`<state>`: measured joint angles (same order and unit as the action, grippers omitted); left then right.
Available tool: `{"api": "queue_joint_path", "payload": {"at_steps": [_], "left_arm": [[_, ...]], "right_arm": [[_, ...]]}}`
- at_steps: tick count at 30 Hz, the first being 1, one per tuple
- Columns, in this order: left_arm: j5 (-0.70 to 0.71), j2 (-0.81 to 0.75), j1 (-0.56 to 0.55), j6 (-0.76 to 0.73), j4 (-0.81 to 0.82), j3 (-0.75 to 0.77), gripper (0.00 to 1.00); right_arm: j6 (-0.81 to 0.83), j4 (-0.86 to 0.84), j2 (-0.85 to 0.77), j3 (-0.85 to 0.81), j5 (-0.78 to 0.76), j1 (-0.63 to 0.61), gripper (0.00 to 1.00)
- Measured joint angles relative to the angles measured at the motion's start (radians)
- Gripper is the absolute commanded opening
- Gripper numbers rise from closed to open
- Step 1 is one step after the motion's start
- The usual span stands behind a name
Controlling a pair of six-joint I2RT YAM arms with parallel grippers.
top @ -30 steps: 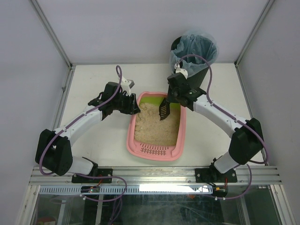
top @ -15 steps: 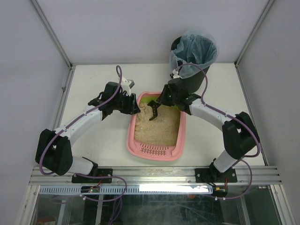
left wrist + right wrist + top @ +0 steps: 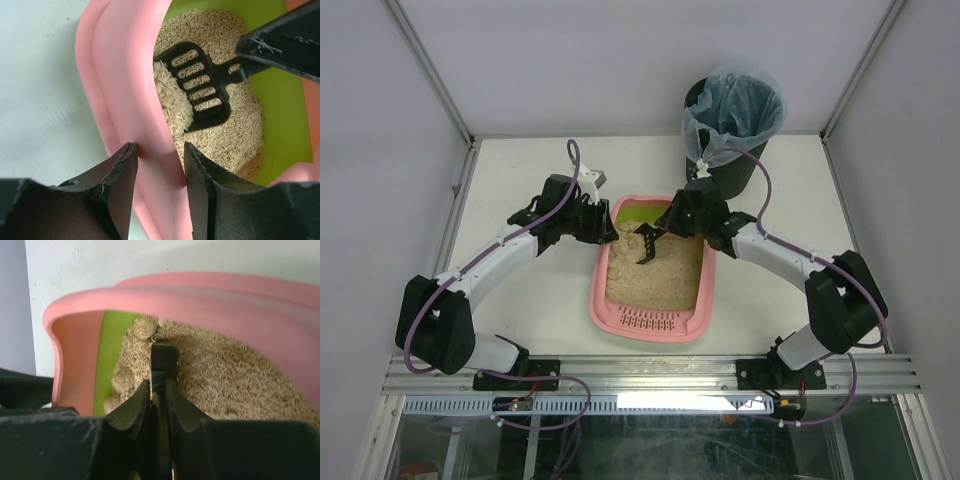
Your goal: Clean the litter box
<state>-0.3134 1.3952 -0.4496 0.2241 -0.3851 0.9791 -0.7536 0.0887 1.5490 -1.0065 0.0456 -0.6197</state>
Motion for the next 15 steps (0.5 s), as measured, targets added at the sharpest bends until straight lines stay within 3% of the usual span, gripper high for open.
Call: {"api": "queue_joint_path", "payload": {"at_steps": [15], "left_arm": [[0.0, 0.0, 0.0, 0.0, 0.0, 0.0, 0.41]], "right_arm": [[-0.056, 0.068, -0.203, 0.131, 0.001, 0.011, 0.0]]}}
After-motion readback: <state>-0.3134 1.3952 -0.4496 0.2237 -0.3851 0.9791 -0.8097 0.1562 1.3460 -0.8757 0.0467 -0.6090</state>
